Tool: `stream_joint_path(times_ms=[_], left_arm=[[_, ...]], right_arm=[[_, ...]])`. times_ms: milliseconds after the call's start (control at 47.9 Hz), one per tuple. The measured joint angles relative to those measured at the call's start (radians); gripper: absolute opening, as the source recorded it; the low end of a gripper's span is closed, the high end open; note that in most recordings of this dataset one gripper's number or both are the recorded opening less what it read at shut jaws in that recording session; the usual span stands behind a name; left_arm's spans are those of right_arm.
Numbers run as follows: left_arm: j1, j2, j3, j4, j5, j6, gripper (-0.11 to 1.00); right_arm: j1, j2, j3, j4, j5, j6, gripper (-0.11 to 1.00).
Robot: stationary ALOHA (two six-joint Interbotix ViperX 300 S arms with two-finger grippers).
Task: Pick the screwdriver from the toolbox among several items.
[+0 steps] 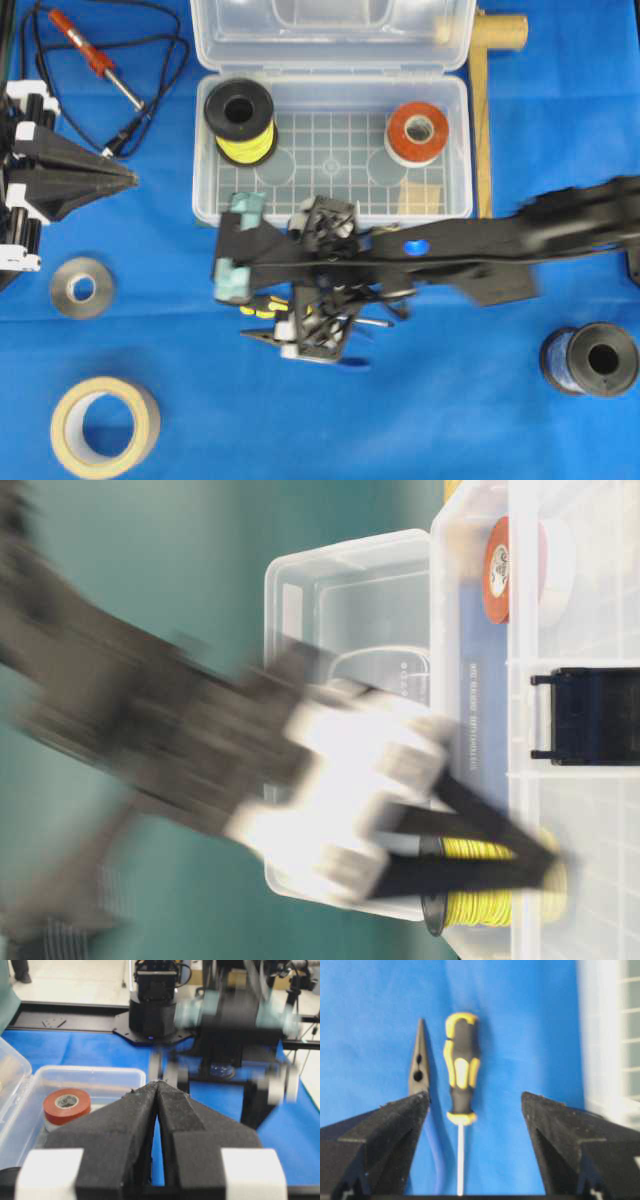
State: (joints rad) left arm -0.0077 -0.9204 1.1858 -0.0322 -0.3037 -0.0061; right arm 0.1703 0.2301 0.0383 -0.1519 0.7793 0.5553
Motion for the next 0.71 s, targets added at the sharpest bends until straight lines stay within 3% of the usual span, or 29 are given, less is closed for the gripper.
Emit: stream_joint_path(times_ms=[209, 480, 709], left_arm=[[0.002, -0.002, -0.002, 0.0, 0.0, -0.006, 0.0], [0.0, -0.005, 0.0, 0.0, 0.002, -0.011, 0.0], [0.0, -0.005, 0.002, 0.002, 0.002, -0.015, 0.0]], right_arm=[[0.044, -0.216, 0.127, -0.175, 0.052, 0.081, 0.75], [0.117, -0.56, 0.474, -0.373, 0.014, 0.302, 0.75], [0.167, -0.882, 0.775, -0.492, -0.069, 0.419, 0.75]])
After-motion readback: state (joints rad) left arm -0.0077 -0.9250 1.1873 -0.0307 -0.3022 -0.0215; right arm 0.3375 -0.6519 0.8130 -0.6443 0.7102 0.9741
